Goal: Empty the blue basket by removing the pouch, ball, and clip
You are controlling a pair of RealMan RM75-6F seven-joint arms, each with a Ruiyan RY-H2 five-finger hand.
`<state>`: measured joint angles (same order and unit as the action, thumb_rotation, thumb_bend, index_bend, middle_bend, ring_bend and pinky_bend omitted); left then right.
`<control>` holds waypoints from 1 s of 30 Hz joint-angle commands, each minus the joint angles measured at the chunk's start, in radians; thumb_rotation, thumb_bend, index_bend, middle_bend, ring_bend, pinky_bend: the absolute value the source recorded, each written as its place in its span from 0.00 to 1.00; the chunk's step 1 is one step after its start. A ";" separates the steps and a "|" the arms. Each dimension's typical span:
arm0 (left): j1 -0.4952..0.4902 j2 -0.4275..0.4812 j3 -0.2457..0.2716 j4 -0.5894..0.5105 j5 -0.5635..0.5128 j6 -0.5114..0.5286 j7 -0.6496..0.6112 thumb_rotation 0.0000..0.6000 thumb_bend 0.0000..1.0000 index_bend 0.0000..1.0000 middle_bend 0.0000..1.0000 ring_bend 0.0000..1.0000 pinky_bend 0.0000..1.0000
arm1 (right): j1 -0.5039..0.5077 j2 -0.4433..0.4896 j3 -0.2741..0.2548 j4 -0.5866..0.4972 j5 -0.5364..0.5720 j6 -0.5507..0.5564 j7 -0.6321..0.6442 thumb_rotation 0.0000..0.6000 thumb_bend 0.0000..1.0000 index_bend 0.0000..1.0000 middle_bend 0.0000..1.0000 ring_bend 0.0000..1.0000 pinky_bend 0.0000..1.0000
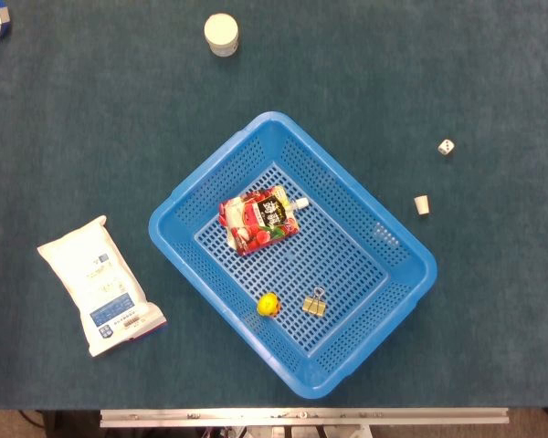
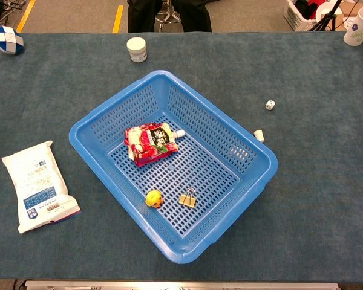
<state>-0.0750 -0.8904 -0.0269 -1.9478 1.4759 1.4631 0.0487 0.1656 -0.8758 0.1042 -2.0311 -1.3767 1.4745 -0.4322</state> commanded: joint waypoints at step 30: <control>0.003 0.033 0.009 -0.015 0.031 0.003 -0.007 1.00 0.00 0.06 0.00 0.00 0.00 | 0.210 0.031 0.034 -0.179 -0.124 -0.304 -0.015 1.00 0.24 0.27 0.37 0.20 0.25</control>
<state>-0.0723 -0.8580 -0.0183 -1.9629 1.5063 1.4665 0.0415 0.3326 -0.8300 0.1292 -2.1750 -1.5085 1.2216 -0.4140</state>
